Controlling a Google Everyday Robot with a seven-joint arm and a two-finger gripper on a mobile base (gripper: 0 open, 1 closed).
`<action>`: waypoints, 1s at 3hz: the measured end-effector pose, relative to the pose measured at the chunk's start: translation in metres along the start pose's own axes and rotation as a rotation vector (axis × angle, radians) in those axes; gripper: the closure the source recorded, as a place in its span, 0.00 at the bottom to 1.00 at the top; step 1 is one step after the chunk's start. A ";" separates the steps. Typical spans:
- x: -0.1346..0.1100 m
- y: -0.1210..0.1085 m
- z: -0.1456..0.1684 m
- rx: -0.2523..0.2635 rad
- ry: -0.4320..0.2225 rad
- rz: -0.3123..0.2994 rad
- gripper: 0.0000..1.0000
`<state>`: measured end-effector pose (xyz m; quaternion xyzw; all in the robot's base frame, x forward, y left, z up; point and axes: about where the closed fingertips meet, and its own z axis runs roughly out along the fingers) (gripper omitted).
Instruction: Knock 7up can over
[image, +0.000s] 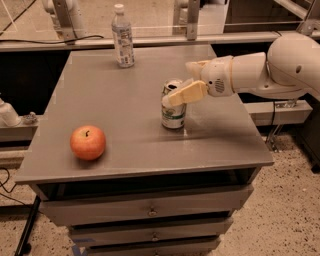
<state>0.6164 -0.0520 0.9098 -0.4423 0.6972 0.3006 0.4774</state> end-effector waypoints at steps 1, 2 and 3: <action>-0.021 -0.011 0.021 -0.007 -0.031 -0.049 0.00; -0.041 -0.017 0.043 -0.016 -0.063 -0.099 0.00; -0.047 -0.020 0.054 -0.030 -0.078 -0.125 0.00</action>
Offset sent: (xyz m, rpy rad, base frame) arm 0.0610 0.0616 0.0364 0.0310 -0.1707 0.0728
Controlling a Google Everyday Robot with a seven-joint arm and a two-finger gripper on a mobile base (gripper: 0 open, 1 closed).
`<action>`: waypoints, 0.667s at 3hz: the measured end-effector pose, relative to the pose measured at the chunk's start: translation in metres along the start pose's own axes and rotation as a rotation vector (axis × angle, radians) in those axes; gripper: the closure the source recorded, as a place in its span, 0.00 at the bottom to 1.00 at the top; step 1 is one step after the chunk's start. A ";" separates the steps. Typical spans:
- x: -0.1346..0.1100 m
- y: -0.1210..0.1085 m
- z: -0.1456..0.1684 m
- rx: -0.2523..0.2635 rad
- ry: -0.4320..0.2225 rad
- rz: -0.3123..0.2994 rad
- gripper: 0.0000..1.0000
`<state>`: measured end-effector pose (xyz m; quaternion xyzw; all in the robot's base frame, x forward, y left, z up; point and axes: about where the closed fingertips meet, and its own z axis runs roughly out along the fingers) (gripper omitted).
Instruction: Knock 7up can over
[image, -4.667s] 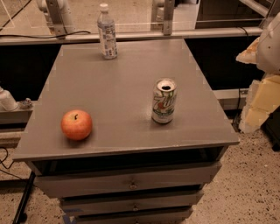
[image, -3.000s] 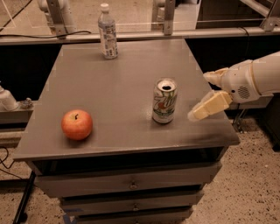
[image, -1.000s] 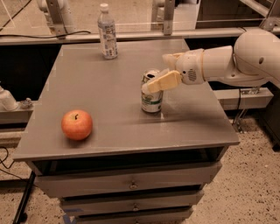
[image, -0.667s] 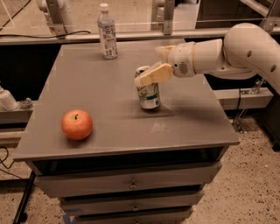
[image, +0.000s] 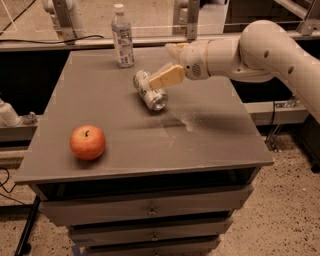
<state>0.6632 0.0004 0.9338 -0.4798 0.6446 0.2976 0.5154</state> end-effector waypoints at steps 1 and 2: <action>0.009 0.003 0.001 -0.016 0.007 -0.002 0.00; 0.024 0.009 -0.005 -0.034 0.026 -0.006 0.00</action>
Offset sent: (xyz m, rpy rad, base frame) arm -0.0186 -0.0241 -0.0379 -0.0511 0.0257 0.0417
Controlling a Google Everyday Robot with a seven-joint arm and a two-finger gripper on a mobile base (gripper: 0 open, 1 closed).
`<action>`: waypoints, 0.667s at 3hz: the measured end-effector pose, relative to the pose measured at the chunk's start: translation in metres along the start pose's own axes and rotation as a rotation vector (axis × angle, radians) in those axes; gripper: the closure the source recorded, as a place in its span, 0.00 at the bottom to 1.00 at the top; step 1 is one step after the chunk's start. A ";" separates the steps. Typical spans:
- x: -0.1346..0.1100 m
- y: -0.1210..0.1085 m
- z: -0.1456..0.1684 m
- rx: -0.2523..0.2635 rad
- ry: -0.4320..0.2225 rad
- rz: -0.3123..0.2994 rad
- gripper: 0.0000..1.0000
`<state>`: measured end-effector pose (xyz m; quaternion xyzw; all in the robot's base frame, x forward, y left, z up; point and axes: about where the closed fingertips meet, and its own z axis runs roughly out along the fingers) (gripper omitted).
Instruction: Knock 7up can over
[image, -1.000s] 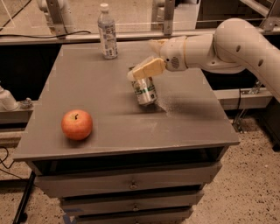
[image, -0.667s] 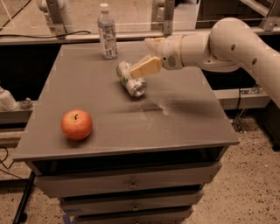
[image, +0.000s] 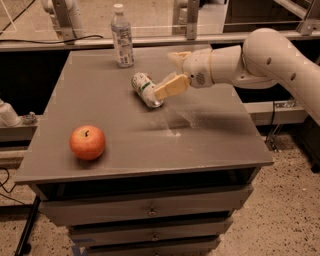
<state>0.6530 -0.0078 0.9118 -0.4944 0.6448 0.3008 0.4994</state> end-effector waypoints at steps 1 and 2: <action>0.014 0.001 -0.014 -0.018 0.028 -0.026 0.00; 0.027 -0.004 -0.047 -0.023 0.083 -0.070 0.00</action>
Offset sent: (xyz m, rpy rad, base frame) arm -0.0240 -0.1054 -0.0113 -0.1933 -0.0463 0.0498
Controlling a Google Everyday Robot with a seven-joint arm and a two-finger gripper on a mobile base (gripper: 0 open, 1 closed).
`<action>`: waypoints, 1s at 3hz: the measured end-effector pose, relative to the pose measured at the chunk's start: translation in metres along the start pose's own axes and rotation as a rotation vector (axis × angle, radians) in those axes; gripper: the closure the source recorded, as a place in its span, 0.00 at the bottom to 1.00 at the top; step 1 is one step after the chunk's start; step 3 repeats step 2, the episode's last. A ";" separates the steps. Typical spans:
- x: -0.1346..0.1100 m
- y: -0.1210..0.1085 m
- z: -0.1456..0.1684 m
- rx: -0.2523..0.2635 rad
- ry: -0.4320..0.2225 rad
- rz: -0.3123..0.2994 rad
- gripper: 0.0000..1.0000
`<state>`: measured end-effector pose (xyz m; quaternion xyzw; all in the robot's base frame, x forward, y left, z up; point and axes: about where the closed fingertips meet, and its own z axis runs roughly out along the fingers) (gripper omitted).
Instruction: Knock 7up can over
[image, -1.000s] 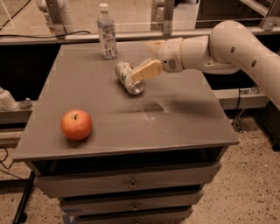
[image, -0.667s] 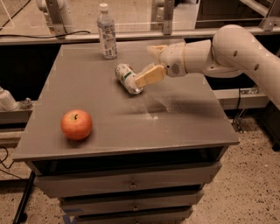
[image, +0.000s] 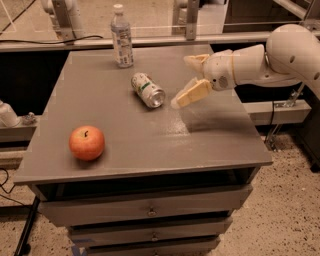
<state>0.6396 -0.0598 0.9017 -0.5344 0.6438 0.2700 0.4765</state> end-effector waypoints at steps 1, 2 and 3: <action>0.015 -0.010 -0.059 0.028 0.088 -0.044 0.00; 0.030 -0.029 -0.132 0.112 0.196 -0.032 0.00; 0.030 -0.029 -0.132 0.112 0.196 -0.032 0.00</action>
Offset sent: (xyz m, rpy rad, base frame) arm -0.0238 -0.2506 0.0587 -0.3162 0.0118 -0.2949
